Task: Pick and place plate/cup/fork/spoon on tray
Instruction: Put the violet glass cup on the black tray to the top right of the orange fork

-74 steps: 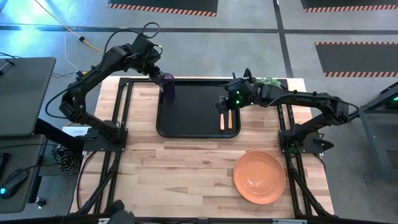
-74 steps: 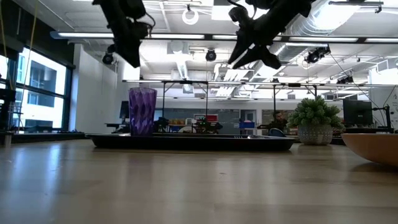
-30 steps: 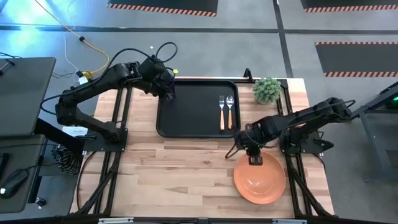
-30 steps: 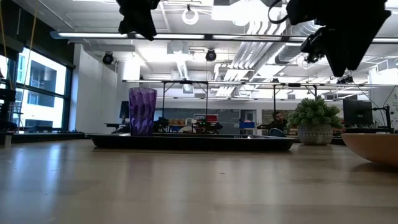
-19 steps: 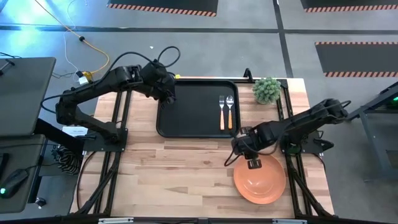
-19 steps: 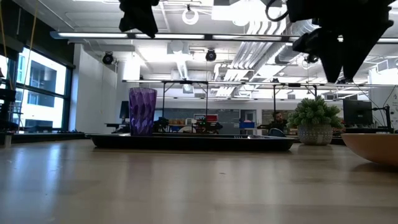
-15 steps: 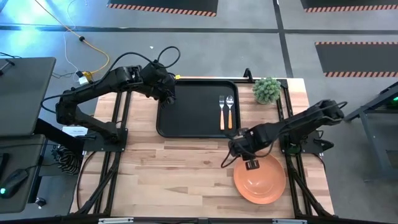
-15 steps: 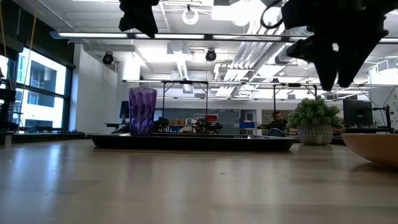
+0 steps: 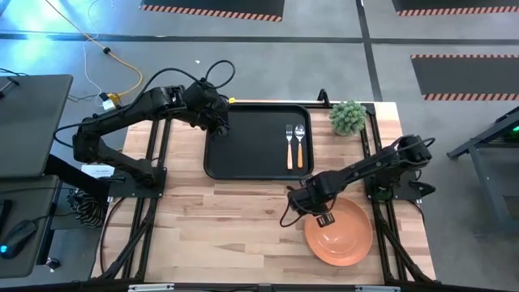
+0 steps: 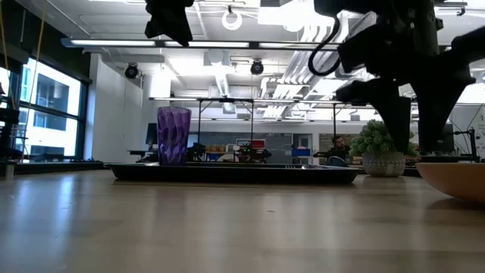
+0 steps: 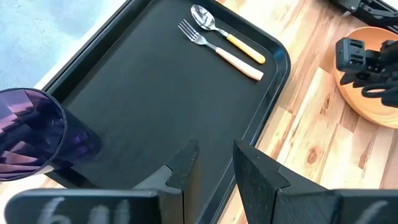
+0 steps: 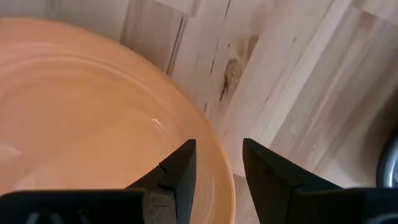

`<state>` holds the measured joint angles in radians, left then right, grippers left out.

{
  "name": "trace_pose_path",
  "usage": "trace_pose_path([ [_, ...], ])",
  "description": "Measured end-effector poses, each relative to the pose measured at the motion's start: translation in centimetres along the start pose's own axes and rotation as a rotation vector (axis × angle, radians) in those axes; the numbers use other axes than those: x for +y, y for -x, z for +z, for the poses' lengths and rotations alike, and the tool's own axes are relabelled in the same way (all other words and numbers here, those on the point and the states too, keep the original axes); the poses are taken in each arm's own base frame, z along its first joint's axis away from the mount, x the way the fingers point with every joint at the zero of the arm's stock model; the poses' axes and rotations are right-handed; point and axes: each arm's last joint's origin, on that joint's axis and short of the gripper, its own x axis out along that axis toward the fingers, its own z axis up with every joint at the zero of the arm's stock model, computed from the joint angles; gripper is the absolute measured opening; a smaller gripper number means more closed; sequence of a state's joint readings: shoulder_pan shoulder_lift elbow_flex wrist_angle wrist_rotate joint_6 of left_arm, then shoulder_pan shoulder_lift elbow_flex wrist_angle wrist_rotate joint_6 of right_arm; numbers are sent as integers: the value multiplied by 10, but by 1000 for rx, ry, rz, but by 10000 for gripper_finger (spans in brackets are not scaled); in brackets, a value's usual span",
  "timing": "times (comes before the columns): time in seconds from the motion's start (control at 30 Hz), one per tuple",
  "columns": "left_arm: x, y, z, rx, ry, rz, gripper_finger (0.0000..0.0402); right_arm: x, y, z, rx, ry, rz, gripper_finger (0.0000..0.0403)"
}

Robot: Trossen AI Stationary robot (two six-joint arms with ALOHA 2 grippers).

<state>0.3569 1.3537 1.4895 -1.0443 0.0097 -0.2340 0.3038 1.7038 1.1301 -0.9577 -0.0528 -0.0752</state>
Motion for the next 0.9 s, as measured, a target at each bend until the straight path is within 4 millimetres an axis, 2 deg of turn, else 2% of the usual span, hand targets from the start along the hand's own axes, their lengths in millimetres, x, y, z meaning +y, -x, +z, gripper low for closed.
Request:
trace_pose_path([
  [0.3,0,0,0,1,1,0,87,-1,-17,6,38,39,13,123],
  [0.9,0,0,0,1,1,2,87,-1,-36,13,49,49,83,123],
])
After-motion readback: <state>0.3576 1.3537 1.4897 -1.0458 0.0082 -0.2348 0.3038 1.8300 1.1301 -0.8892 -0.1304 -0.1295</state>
